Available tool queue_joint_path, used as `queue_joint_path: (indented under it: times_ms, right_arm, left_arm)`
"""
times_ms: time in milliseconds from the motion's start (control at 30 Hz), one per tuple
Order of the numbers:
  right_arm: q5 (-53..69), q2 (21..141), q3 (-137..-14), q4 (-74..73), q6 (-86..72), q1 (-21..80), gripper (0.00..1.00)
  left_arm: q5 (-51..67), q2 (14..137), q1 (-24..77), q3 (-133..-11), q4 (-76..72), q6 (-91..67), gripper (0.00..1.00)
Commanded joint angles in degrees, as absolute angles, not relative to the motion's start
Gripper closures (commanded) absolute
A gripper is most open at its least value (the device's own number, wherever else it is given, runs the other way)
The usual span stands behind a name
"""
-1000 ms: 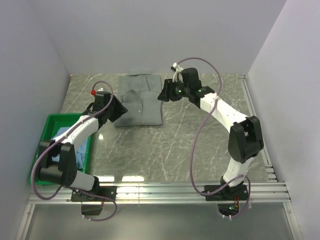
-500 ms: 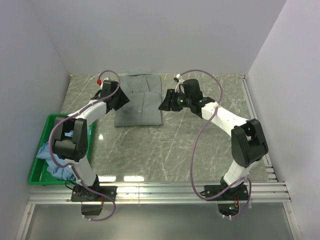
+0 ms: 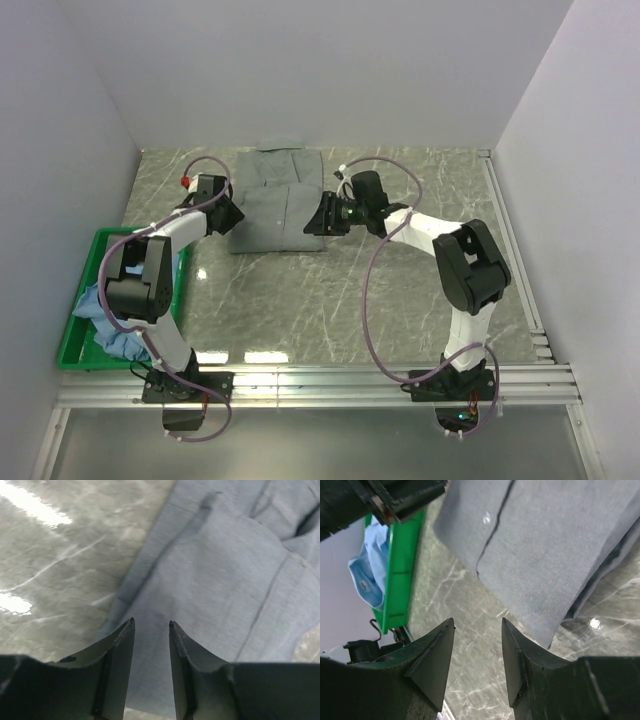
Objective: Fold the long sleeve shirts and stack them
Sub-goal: Fold the shirt
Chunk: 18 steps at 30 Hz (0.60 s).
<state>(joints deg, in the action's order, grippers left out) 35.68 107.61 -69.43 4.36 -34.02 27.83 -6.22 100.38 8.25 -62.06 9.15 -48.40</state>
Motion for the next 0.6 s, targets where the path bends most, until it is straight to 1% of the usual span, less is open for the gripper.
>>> queue_joint_path:
  times_ms: [0, 67, 100, 200, 567]
  right_arm:
    - [37.3, 109.5, -72.1, 7.6, -34.6, 28.7, 0.50]
    - [36.8, 110.2, -72.7, 6.9, -33.5, 29.0, 0.50]
    - [36.7, 110.3, -72.9, 6.5, -33.1, 29.1, 0.50]
    - [36.7, 110.7, -73.6, 5.7, -32.3, 29.2, 0.50]
    - [36.5, 111.4, -74.4, 5.4, -32.8, 29.4, 0.50]
  left_arm:
    - [-8.0, 99.9, 7.6, -61.3, 6.1, -49.3, 0.59]
    - [-8.5, 99.5, 7.4, -62.0, 5.0, -47.1, 0.55]
    - [-8.5, 99.6, 7.3, -63.5, 5.1, -46.3, 0.51]
    - [-7.0, 101.5, 6.4, -67.2, 5.4, -43.3, 0.46]
    - [-2.2, 112.9, 5.8, -79.2, 4.7, -34.0, 0.48]
